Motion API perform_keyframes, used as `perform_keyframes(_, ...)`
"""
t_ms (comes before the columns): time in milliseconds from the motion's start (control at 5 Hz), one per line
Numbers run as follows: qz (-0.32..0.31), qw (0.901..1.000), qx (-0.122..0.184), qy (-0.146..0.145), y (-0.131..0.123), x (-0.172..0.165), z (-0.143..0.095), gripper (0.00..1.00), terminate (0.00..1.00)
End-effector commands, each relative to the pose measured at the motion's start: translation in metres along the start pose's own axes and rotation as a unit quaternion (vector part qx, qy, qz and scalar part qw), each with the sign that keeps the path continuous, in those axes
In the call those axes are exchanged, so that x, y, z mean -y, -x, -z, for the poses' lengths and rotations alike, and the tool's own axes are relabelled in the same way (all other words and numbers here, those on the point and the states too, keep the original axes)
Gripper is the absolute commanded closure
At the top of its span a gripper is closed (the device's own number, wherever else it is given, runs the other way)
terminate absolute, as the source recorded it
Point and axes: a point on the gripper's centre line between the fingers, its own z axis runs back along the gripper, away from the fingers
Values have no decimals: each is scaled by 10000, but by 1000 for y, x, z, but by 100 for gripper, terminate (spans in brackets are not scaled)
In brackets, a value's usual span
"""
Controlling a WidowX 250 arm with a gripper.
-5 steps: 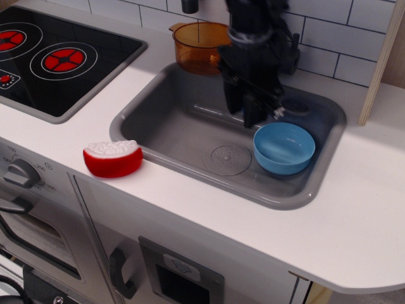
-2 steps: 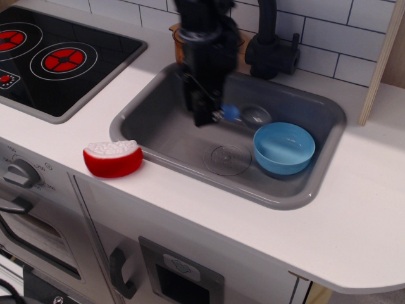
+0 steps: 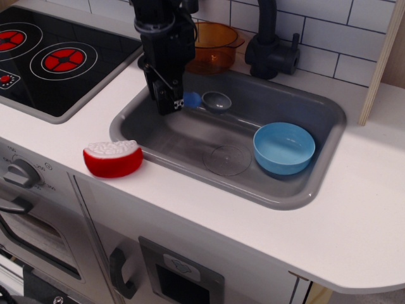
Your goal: Take spoon out of bowl sink
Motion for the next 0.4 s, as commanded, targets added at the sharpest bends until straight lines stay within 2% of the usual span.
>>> perform_keyframes(0,-409,9990,-11,-181,4,-7,12,100,0)
perform_keyframes(200,-672,9976,-48,-134,3,4,28,100,0)
